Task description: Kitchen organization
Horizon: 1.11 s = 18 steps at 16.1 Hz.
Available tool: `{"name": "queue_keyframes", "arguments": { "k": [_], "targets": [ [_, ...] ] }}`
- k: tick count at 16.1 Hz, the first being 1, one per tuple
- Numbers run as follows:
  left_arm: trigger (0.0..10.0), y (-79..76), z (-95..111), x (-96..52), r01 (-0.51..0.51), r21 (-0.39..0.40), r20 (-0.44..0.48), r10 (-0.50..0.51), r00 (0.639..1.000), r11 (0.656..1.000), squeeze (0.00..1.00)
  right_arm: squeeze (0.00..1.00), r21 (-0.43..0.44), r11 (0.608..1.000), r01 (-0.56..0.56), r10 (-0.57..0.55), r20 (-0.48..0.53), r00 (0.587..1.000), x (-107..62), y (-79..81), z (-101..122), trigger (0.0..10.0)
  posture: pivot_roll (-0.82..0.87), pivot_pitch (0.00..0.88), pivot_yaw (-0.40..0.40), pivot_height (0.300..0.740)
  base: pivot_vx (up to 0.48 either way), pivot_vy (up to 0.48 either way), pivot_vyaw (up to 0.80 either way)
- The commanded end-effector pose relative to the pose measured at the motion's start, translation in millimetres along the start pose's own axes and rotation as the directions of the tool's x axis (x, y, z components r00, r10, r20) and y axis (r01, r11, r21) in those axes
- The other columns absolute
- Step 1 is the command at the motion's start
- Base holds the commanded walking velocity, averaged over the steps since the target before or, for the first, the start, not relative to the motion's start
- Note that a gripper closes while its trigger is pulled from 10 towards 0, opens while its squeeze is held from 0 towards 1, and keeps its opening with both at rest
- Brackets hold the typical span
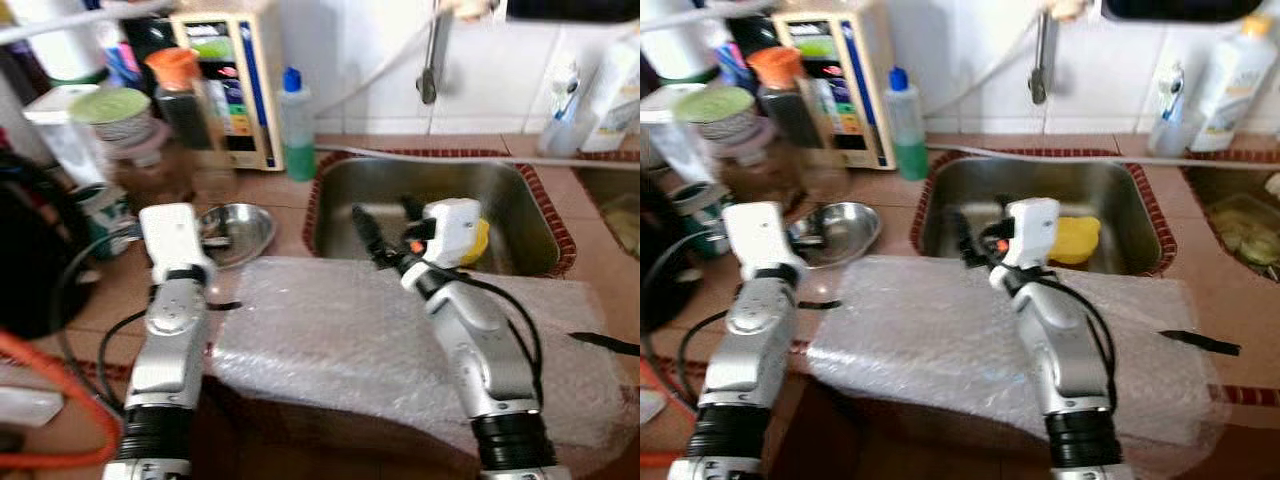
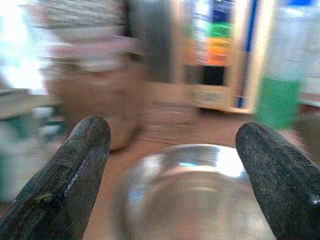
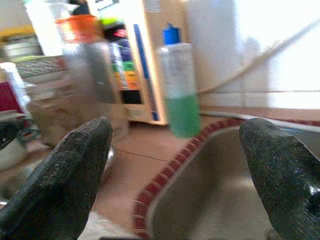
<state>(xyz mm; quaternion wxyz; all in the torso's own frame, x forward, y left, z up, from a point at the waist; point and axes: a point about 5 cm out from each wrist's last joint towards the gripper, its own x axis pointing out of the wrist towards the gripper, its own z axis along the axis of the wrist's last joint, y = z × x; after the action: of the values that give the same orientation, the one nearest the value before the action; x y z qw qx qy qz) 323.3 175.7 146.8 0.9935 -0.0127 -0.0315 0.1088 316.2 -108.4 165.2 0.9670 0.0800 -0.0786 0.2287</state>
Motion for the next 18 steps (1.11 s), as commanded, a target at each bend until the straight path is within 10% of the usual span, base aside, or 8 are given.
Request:
{"name": "queue_keyframes", "arguments": {
  "k": [1, 9, 18],
  "targets": [
    [10.0, 11.3, 0, 0.3, -0.069, 0.022, -0.017, 0.069, 0.997, 0.997, 0.00, 0.88, -0.010, 1.000, -0.008, 0.008, 0.007, 1.000, 2.8, -0.3, 5, 10.0, 0.01, 0.032, 0.103, 0.740, 0.000, 0.000, 0.00],
    [10.0, 1.2, 5, 2.9, -0.031, -0.037, -0.023, 0.030, 0.999, 0.999, 0.00, 0.88, -0.006, 1.000, -0.009, 0.009, 0.010, 1.000, 3.0, 1.0, 5, 10.0, 0.01, 0.032, 0.113, 0.740, 0.000, 0.000, 0.00],
    [10.0, 29.7, -8, 25.8, -0.179, -0.194, -0.201, 0.140, 0.969, 0.964, 0.00, 0.88, 0.000, 0.990, -0.143, 0.143, -0.002, 0.990, 1.0, 15.4, 6, 10.0, 0.01, 0.034, 0.106, 0.740, 0.000, 0.000, 0.00]
  ]
}}
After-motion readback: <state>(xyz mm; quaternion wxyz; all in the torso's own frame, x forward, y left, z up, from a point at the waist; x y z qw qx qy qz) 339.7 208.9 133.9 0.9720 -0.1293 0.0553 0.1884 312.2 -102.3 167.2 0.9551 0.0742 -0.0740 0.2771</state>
